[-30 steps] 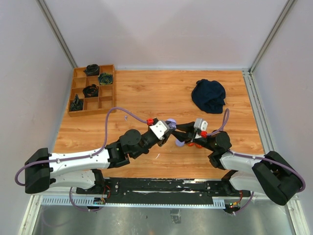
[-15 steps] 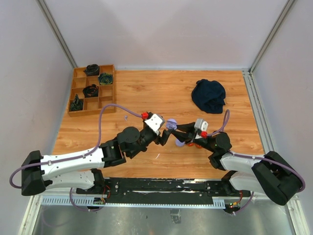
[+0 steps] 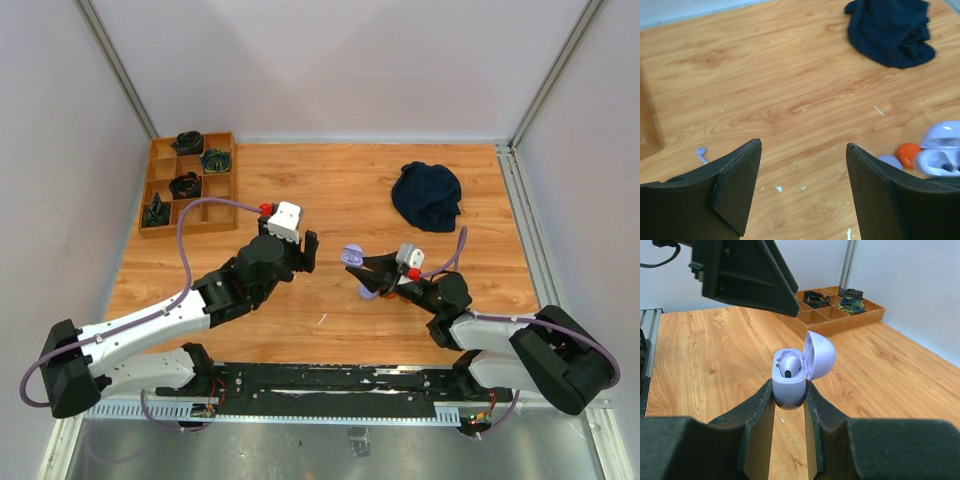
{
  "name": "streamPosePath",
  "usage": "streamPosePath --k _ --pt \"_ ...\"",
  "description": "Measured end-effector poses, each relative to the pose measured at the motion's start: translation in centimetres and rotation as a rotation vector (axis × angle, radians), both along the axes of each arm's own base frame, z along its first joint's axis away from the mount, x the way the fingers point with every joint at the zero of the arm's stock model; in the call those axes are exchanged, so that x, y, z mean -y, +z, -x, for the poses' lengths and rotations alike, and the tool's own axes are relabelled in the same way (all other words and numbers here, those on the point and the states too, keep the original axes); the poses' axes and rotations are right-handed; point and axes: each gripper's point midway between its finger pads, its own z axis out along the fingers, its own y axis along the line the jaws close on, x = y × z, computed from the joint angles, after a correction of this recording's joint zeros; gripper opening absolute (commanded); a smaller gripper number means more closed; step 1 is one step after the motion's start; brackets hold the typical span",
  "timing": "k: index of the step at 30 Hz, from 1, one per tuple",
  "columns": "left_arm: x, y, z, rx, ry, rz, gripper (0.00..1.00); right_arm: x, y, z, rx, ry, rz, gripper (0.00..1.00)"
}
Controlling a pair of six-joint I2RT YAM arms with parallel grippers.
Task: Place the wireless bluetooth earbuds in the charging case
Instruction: Move the earbud to the center of the board.
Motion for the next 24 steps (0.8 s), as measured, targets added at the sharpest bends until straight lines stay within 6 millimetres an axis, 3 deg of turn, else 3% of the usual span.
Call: streamPosePath --k 4,11,24 --pt "-2.1 -1.5 -1.8 -0.071 0.104 0.001 0.73 0.1 -0.4 -0.1 -0.009 -0.008 0.005 0.05" --pt "-6.4 -7.0 -4.7 -0.243 0.297 -0.059 0.72 0.2 -0.7 -0.1 -0.011 -0.016 0.012 0.05" --pt "-11.8 -13.3 -9.1 -0.454 0.505 -0.131 0.66 0.1 -2.0 -0.3 -0.039 -0.016 0.039 0.05"
